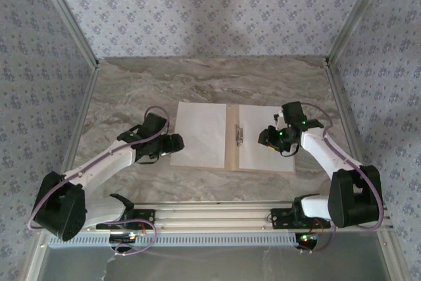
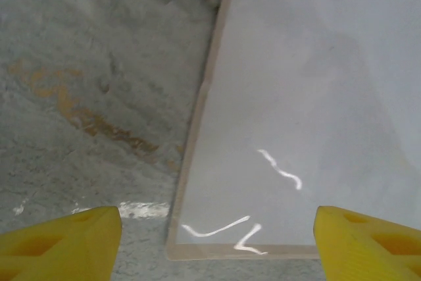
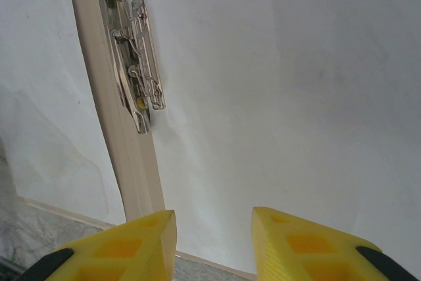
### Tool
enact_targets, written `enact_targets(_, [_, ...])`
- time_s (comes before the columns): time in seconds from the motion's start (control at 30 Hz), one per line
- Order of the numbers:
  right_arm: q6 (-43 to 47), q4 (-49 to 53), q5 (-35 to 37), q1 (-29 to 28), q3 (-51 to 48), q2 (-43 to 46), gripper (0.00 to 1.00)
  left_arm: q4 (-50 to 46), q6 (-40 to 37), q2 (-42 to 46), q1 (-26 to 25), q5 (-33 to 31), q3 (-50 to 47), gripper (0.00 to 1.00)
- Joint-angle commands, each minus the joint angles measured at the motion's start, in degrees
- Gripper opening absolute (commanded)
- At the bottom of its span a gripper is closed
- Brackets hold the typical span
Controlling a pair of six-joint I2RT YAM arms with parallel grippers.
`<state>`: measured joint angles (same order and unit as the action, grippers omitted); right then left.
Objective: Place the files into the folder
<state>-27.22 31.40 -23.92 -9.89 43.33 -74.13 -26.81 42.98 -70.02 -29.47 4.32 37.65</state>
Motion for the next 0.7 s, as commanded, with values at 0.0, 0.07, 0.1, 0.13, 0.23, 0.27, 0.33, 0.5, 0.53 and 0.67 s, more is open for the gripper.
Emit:
enact_targets(0.0, [-0.93,-1.95,-1.91,-0.51,-0.61,0.13,0.36,1.62,0.18,-1.27,0.15,3.05,-0.89,0.77])
enact_targets(0.07, [-1.63,-2.50,-1.92,-1.20,-0.96,0.22,0.36,1.76,0.39,-1.97,0.18,3.79,-1.16,0.74])
enact_targets(0.1, [-1.90,-2.77,-1.91,-1.70,-1.18,0.21,0.36,1.92,0.40,-2.26,0.16,4.13,-1.22,0.72])
enact_targets(0.13, [-2.09,-2.96,-1.87,-2.24,-1.15,0.22,0.36,1.94,0.35,-2.47,0.21,4.35,-1.39,0.71])
enact_targets(0.23, [-2.96,-3.52,-1.31,-4.12,-1.17,-0.14,0.36,1.98,0.64,-2.88,0.19,4.48,-1.61,0.67])
enact_targets(0.27, [-3.20,-3.65,-1.05,-4.85,-1.23,-0.18,0.36,1.94,0.69,-3.01,0.19,4.69,-1.77,0.66])
enact_targets(0.33, [-4.16,-4.23,-0.65,-6.26,-1.28,-0.40,0.36,2.09,1.08,-3.06,0.16,5.16,-1.94,0.63])
enact_targets(0.5, [-6.83,-6.53,0.25,-10.96,-1.58,-0.70,0.36,2.41,1.75,-3.10,0.20,5.74,-2.70,0.60])
enact_targets(0.53, [-7.43,-7.02,0.66,-12.15,-1.58,-0.91,0.36,2.53,1.87,-3.10,0.21,5.91,-2.91,0.60])
enact_targets(0.67, [-10.60,-10.10,1.92,-16.77,-1.93,-2.18,0.35,3.97,2.65,-3.46,0.20,7.42,-3.93,0.57])
